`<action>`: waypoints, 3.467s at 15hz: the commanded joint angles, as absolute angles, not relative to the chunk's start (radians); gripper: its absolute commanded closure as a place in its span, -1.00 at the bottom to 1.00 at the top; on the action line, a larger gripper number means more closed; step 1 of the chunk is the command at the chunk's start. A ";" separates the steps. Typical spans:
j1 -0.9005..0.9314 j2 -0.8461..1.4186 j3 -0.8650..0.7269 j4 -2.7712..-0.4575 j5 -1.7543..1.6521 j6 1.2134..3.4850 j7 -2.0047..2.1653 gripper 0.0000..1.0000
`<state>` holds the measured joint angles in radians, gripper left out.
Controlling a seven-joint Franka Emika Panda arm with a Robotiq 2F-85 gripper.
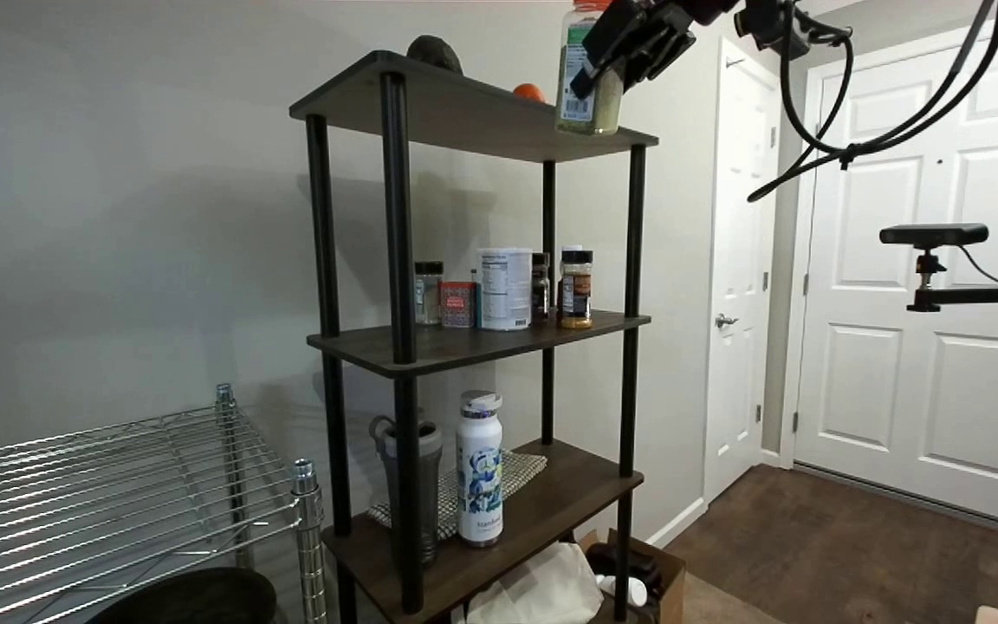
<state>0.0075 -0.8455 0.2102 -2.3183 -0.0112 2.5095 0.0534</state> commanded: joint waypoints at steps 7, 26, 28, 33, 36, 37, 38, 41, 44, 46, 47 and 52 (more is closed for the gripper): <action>0.031 -0.702 0.214 -2.076 -0.012 2.328 0.097 0.17; 0.057 -0.631 0.195 -2.001 -0.024 2.298 0.099 -0.33; 0.057 -0.631 0.195 -2.001 -0.024 2.298 0.099 -0.33; 0.059 -0.636 0.190 -1.983 -0.022 2.307 0.094 0.17; 0.056 -0.632 0.188 -1.932 -0.025 2.309 0.089 0.17; 0.053 -0.628 0.190 -1.907 -0.030 2.314 0.090 0.17; 0.051 -0.625 0.195 -1.884 -0.033 2.314 0.093 0.17; 0.038 -0.597 0.226 -1.801 -0.049 2.295 0.109 0.17; 0.016 -0.544 0.260 -1.725 -0.090 2.277 0.117 0.17; 0.001 -0.493 0.274 -1.677 -0.132 2.257 0.116 0.17; -0.008 -0.470 0.281 -1.657 -0.156 2.247 0.120 0.17; -0.014 -0.372 0.280 -1.566 -0.238 2.205 0.139 0.17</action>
